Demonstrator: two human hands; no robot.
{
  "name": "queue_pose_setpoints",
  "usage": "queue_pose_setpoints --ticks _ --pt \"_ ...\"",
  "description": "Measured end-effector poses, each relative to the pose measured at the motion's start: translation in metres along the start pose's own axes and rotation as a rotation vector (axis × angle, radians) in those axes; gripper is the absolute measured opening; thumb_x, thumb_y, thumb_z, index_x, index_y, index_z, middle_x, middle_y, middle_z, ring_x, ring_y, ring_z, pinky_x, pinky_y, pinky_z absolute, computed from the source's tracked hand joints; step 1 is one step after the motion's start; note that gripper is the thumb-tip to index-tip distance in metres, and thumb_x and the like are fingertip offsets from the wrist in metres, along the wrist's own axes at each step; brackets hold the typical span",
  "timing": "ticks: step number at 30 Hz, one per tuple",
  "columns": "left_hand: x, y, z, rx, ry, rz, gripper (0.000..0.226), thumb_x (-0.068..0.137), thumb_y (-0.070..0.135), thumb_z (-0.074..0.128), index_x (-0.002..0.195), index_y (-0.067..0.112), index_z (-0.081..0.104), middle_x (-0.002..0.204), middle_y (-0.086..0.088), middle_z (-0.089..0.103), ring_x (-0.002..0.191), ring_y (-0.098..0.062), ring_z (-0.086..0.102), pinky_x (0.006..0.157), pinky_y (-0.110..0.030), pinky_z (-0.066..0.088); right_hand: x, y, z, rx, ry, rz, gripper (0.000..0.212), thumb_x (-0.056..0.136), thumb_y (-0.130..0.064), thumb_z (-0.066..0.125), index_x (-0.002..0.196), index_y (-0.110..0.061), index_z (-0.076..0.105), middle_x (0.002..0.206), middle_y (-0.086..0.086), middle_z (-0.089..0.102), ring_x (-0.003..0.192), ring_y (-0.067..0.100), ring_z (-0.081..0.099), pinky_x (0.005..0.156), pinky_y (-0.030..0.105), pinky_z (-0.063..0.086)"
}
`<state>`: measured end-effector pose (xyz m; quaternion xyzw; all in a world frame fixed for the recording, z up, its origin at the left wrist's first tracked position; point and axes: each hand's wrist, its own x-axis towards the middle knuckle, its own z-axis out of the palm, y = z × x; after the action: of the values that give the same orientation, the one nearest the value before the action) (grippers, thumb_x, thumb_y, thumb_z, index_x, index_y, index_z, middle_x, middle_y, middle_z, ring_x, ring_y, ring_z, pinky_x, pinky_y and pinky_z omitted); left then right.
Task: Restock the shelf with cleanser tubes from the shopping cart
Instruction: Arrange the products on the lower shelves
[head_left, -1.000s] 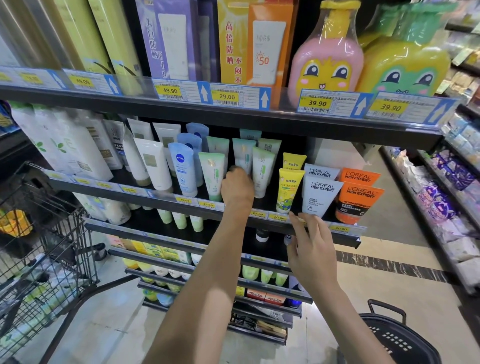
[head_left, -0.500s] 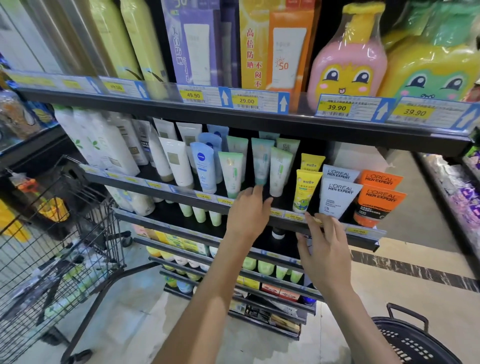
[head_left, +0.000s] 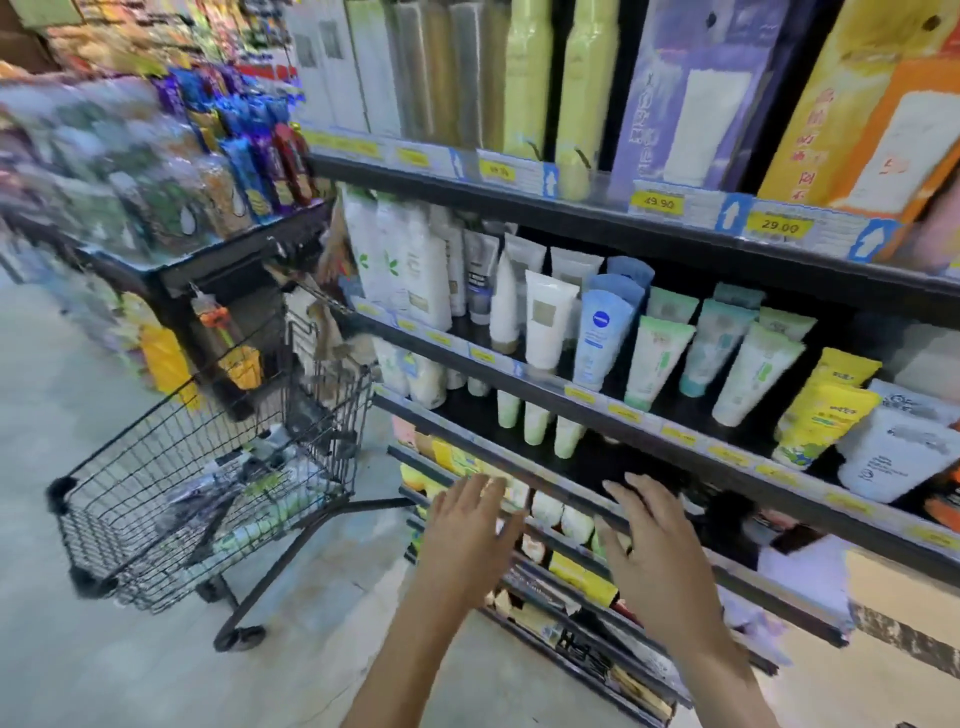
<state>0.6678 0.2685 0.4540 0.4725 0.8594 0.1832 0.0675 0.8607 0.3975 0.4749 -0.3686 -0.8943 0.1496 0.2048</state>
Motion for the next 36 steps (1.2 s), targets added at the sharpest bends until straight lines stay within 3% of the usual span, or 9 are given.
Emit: queue_pose_setpoints --ticks 7,10,13,15,20,25,31,36 --pt "-0.066 -0.141 -0.054 -0.002 0.058 -0.25 0.052 0.107 0.055 0.037 0.151 0.029 0.043 0.154 0.005 0.045 0.141 -0.022 0.041 0.118 -0.041 0.032 0.02 -0.138 0.078 0.018 -0.239 -0.136 0.052 0.104 -0.046 0.049 0.151 -0.024 0.051 0.16 -0.004 0.04 0.151 0.018 0.03 0.121 0.037 0.031" --pt "-0.092 -0.197 -0.072 0.041 0.099 -0.352 0.055 0.106 0.058 0.032 0.148 0.027 0.048 0.15 0.003 0.05 0.137 -0.023 0.046 0.11 -0.04 0.038 0.025 -0.192 0.114 0.075 -0.268 -0.266 0.051 0.102 -0.05 0.045 0.143 -0.021 0.059 0.151 0.002 0.05 0.145 0.025 0.04 0.114 0.041 0.039" --pt "-0.116 -0.242 -0.087 0.052 0.13 -0.467 0.054 0.106 0.058 0.032 0.146 0.026 0.05 0.145 0.002 0.054 0.133 -0.024 0.05 0.108 -0.042 0.041 0.031 -0.236 0.148 0.075 -0.382 -0.338 0.053 0.105 -0.052 0.043 0.147 -0.023 0.055 0.155 -0.001 0.046 0.148 0.022 0.034 0.118 0.04 0.033" --pt "-0.13 -0.267 -0.094 0.046 0.161 -0.534 0.054 0.106 0.057 0.035 0.146 0.025 0.052 0.143 0.001 0.056 0.132 -0.025 0.051 0.108 -0.043 0.041 0.035 -0.26 0.17 0.096 -0.399 -0.403 0.057 0.105 -0.057 0.038 0.143 -0.021 0.059 0.148 0.001 0.053 0.142 0.023 0.042 0.115 0.042 0.039" --pt "-0.146 -0.323 -0.099 0.026 0.223 -0.662 0.055 0.103 0.056 0.037 0.138 0.021 0.059 0.133 -0.003 0.063 0.123 -0.028 0.059 0.101 -0.046 0.048 0.052 -0.31 0.222 0.109 -0.481 -0.469 0.049 0.106 -0.051 0.042 0.135 -0.019 0.064 0.141 0.001 0.057 0.136 0.026 0.047 0.111 0.044 0.044" --pt "-0.131 -0.366 -0.099 0.034 0.235 -0.748 0.051 0.103 0.052 0.042 0.136 0.019 0.061 0.127 -0.004 0.065 0.116 -0.029 0.061 0.097 -0.047 0.051 0.082 -0.343 0.263 0.091 -0.573 -0.52 0.062 0.1 -0.062 0.034 0.143 -0.024 0.058 0.145 -0.003 0.053 0.14 0.021 0.043 0.112 0.043 0.045" --pt "-0.075 -0.411 -0.096 0.012 0.242 -0.808 0.045 0.102 0.047 0.049 0.13 0.015 0.063 0.119 -0.009 0.066 0.106 -0.034 0.064 0.09 -0.048 0.053 0.14 -0.374 0.298 0.118 -0.664 -0.503 0.051 0.105 -0.051 0.045 0.15 -0.027 0.051 0.156 -0.002 0.044 0.148 0.019 0.035 0.118 0.042 0.037" --pt "-0.026 -0.442 -0.097 -0.007 0.174 -0.846 0.044 0.104 0.045 0.048 0.132 0.014 0.061 0.123 -0.009 0.064 0.112 -0.033 0.062 0.095 -0.048 0.051 0.191 -0.395 0.334 0.086 -0.76 -0.516 0.051 0.107 -0.049 0.044 0.152 -0.027 0.048 0.159 -0.004 0.041 0.151 0.016 0.029 0.118 0.039 0.033"
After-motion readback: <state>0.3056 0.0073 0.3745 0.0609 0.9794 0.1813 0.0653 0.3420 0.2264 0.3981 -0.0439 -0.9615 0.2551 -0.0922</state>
